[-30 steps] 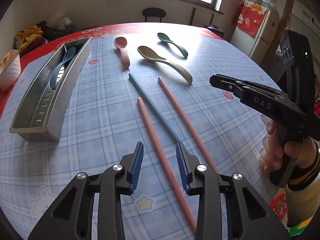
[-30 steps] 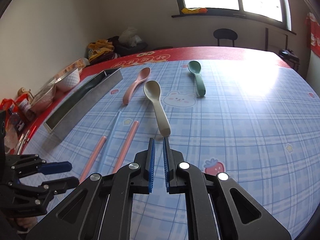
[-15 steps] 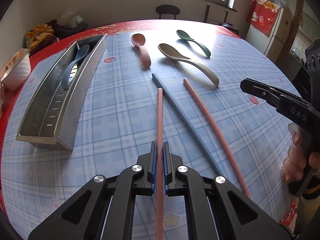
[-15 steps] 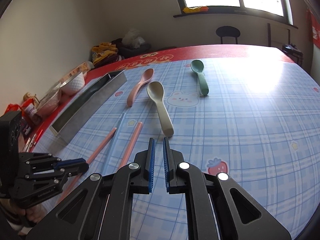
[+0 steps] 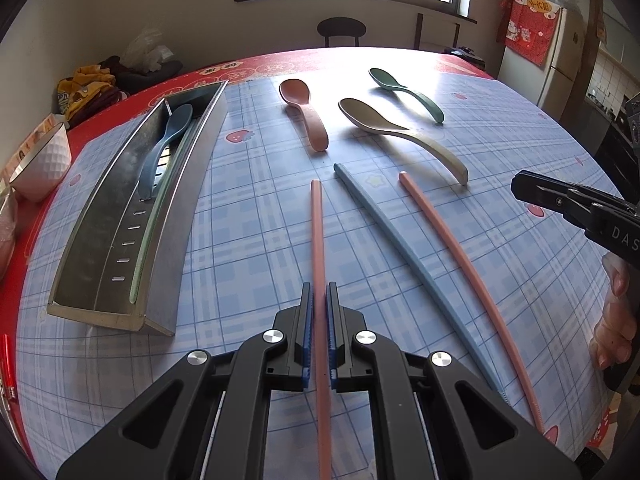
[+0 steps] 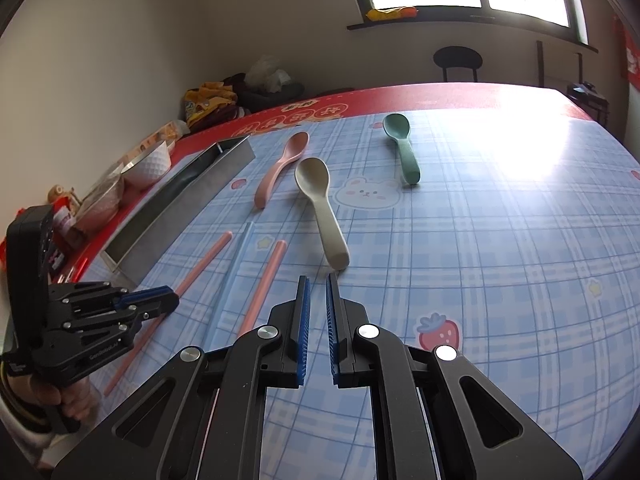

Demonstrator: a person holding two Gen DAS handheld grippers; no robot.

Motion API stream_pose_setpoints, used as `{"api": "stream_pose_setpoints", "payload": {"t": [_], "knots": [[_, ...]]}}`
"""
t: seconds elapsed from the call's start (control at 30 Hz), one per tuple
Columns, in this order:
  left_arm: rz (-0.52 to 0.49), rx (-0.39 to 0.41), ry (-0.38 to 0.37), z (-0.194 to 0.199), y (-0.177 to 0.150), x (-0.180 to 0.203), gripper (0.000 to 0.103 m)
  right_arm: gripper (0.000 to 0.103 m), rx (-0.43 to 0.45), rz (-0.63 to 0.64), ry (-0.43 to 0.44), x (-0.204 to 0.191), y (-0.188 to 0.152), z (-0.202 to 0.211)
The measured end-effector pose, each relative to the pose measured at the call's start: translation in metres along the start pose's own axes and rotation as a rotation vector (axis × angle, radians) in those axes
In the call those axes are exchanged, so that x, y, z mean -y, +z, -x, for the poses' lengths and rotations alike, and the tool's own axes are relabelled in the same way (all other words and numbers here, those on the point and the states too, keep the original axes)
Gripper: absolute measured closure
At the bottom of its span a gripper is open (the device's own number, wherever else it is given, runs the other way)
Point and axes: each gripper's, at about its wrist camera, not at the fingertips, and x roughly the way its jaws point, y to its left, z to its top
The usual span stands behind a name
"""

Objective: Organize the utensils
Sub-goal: 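Grasp the beige spoon by its handle with the right tool while the left holds the pink chopstick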

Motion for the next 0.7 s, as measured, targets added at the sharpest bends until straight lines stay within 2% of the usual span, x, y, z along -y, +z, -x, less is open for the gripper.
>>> {"api": "stream_pose_setpoints", "payload": {"t": [0.3, 0.37, 0.6, 0.7], "knots": [[0.063, 0.031, -0.055, 0.003, -0.006, -0.01, 0.097, 0.094, -0.017, 0.01, -0.001, -0.002, 0.001, -0.004], [0.081, 0.062, -0.062, 0.008, -0.007, -0.014, 0.097, 0.094, -0.021, 0.01, -0.001, -0.002, 0.001, -0.005], [0.12, 0.141, -0.048, 0.023, -0.01, -0.02, 0.097, 0.094, -0.028, 0.038, -0.013, -0.006, 0.003, -0.006], [0.145, 0.157, -0.036, 0.027, -0.01, -0.025, 0.097, 0.094, -0.061, 0.065, 0.004, -0.01, 0.008, -0.01]]}}
